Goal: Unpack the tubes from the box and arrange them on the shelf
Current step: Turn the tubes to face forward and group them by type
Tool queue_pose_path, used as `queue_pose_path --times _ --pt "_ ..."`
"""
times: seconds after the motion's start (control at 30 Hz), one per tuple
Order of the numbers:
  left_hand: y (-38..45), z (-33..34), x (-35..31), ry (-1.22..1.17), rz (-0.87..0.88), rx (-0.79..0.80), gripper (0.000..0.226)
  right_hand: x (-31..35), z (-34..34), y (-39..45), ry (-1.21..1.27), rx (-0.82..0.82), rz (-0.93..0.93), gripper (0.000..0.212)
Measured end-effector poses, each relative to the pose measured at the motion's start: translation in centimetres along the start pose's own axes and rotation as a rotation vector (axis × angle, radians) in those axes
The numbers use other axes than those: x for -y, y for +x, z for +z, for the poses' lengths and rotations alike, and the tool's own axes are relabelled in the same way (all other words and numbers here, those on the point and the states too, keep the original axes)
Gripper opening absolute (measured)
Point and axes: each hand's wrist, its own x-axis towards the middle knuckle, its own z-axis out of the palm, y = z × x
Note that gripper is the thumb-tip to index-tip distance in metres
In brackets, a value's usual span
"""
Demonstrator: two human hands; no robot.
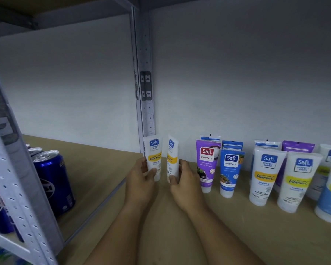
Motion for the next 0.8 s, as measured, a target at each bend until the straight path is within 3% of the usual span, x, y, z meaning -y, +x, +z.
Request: queue_pose_path --times 0.17,0.4,0.63,0.8 --pt "-0.13 0.06 -0.18 -0.015 -0.002 0.003 0.035 0.42 -0.09 -0.28 0.023 -0.015 -0.002 0.059" --pt "-0.12 0.08 -0.21 -0.015 -0.022 0.005 0.036 0.17 -0.32 0.07 0.056 0.017 0.024 0.048" --pt "-0.24 -0.05 -0.23 -0.013 -0.017 0.038 0.036 0.34 -0.71 -0.24 0.141 0.047 0.011 0.061" --pt "-0.17 -0.01 0.13 -0.019 -0.043 0.036 0.039 -0.09 -0.24 -0.05 0.06 0.019 -0.007 0.055"
